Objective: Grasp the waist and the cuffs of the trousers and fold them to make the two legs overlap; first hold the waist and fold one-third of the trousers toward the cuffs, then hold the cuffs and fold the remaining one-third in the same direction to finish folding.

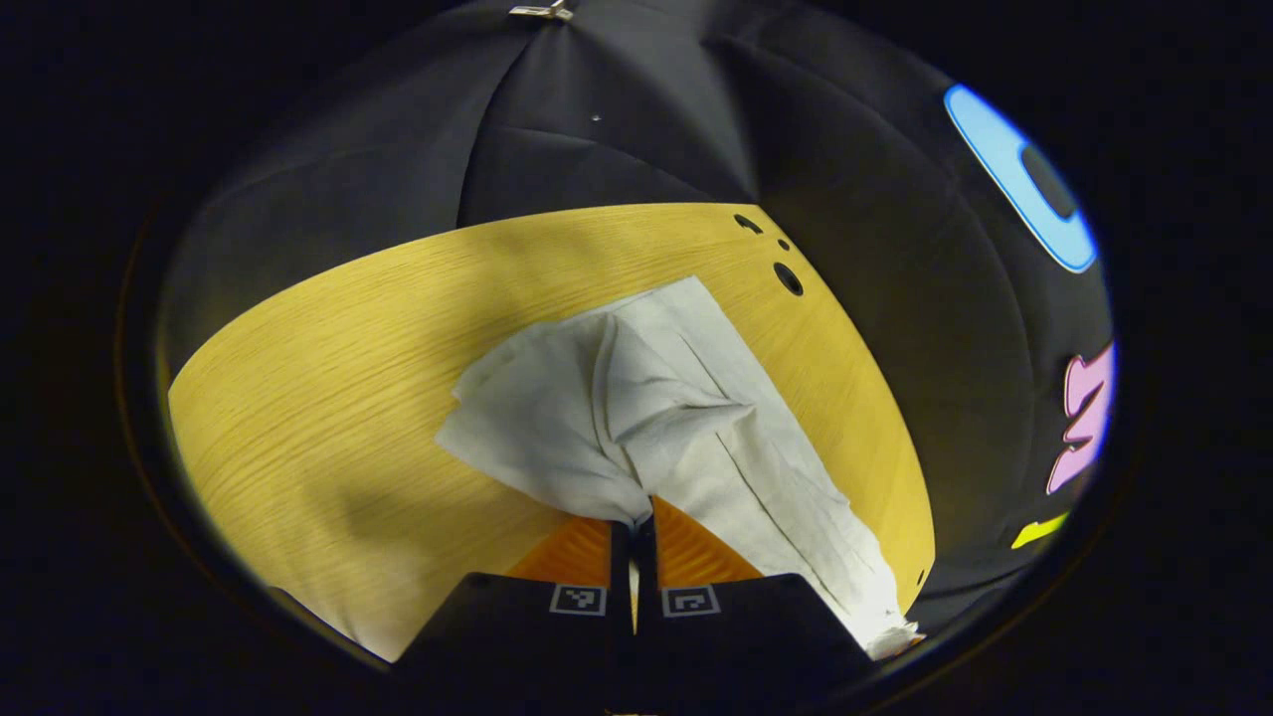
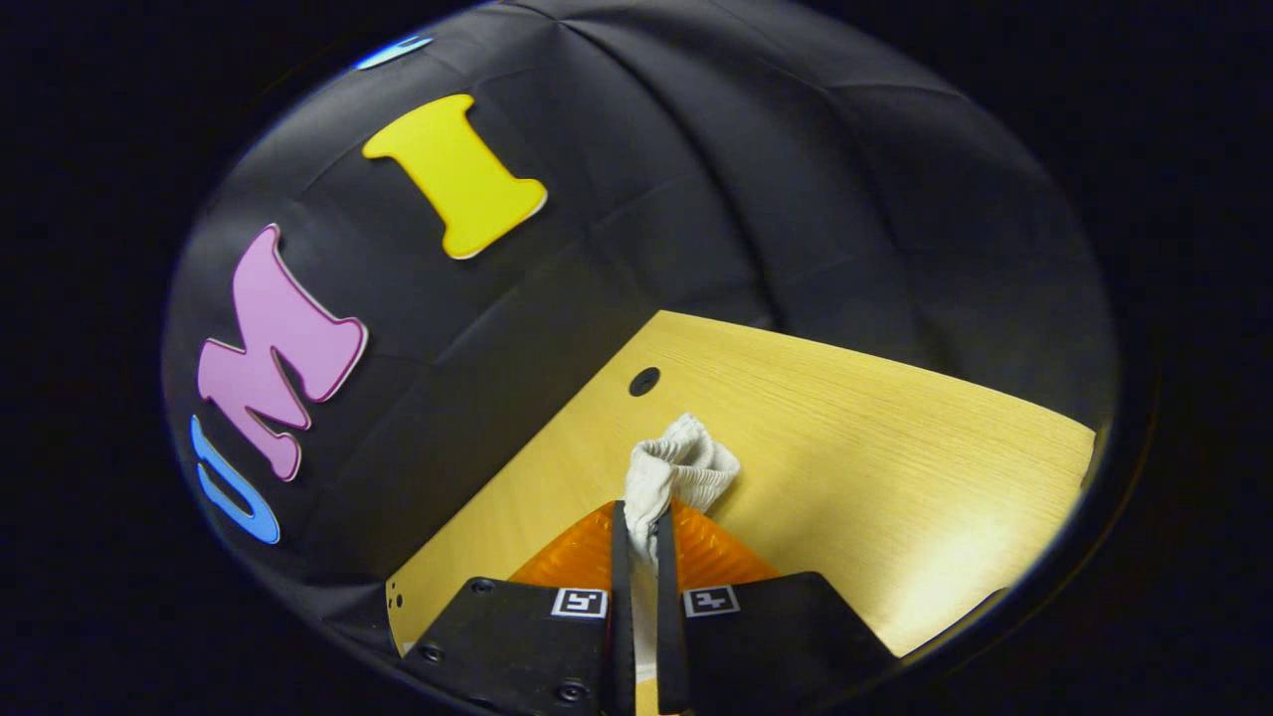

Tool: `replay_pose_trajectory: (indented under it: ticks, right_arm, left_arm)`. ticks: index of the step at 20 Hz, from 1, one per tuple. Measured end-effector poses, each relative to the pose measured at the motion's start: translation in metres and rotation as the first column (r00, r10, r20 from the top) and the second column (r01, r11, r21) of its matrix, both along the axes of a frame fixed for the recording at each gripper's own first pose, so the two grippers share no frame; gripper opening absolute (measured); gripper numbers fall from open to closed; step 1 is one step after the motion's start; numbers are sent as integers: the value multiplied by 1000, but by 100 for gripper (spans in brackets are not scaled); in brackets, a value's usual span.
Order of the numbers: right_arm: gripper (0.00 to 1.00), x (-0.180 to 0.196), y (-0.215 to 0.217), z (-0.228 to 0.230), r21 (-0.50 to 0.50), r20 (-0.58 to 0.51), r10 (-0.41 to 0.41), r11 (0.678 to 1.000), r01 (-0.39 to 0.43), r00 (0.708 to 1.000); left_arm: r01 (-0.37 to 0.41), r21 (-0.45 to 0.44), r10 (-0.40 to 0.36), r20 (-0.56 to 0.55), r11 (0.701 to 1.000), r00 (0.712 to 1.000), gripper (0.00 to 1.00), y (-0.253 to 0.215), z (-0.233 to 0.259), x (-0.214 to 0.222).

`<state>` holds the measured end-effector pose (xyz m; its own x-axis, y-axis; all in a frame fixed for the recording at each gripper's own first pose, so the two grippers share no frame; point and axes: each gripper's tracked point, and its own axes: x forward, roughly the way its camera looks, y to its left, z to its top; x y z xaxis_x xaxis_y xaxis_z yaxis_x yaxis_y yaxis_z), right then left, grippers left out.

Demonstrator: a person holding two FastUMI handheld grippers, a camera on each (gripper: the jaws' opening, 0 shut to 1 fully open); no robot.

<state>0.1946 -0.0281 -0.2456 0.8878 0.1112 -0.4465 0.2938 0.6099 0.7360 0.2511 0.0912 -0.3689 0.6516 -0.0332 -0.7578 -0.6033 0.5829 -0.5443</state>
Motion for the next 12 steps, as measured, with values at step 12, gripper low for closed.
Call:
replay_pose_trajectory:
  ticks: [12]
  right_arm:
    - [13,-21,214,93,-205,229,450,889,-409,863]
  left_arm:
    - [64,17,-64,30,998,997,6,4,3,0]
